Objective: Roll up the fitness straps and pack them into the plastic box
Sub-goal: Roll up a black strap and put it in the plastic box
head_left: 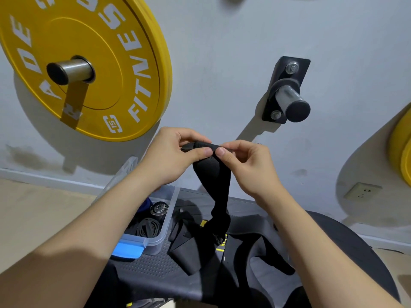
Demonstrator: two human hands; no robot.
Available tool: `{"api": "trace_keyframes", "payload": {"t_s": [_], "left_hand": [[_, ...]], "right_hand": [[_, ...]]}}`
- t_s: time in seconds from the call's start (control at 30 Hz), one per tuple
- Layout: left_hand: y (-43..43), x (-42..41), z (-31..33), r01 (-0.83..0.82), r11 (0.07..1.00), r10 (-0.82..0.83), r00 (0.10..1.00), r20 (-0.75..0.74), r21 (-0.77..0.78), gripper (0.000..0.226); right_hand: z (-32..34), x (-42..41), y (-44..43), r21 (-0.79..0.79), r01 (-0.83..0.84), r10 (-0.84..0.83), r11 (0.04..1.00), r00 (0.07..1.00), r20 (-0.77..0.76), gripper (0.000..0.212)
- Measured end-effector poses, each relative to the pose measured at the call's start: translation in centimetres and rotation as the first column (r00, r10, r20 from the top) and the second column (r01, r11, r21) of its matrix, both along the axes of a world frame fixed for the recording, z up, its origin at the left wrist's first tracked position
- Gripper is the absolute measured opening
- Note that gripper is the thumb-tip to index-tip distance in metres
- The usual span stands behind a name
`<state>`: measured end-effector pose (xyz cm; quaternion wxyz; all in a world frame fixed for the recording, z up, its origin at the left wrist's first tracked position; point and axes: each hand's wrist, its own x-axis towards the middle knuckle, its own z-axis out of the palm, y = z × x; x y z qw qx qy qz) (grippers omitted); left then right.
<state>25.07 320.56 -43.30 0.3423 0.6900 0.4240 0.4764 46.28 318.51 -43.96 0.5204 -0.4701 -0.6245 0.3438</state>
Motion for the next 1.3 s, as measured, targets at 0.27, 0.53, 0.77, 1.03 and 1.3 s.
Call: {"api": "trace_keyframes", "payload": {"t_s": [0.27,0.53,0.77,1.03,1.3], "left_hand": [[-0.4,1.3,-0.2,0.079,0.996,-0.077,0.995,0.057,-0.028,0.015],[-0.6,0.2,0.2,0.015,1.000,-0.015,1.000,-0.019,-0.021,0.026],[-1.3,0.8,0.2,0.127,0.983,-0.124,0.992,0.035,-0.133,0.013],[-1.1,0.1,0.3,0.116,0.986,-0.101,0.986,0.131,-0.116,0.025],[-1.6,0.6,0.5,0.221,0.934,-0.164,0.963,0.213,-0.281,0.022]], "right_hand": [[-0.5,-0.4,0.3,0.024,0.017,-0.016,1.000,0.997,-0.077,0.010],[-0.3,0.7,-0.1,-0.054,-0.101,0.092,0.993,0.986,-0.139,0.015],[0.0,0.1,-0.4,0.012,-0.055,0.056,0.998,0.995,-0.081,0.012],[0.1,1.0,-0.4,-0.048,-0.133,0.127,0.990,0.985,-0.114,0.011],[-0.2,-0.1,-0.5,0.041,-0.032,0.033,0.999,0.999,-0.024,0.020]]}}
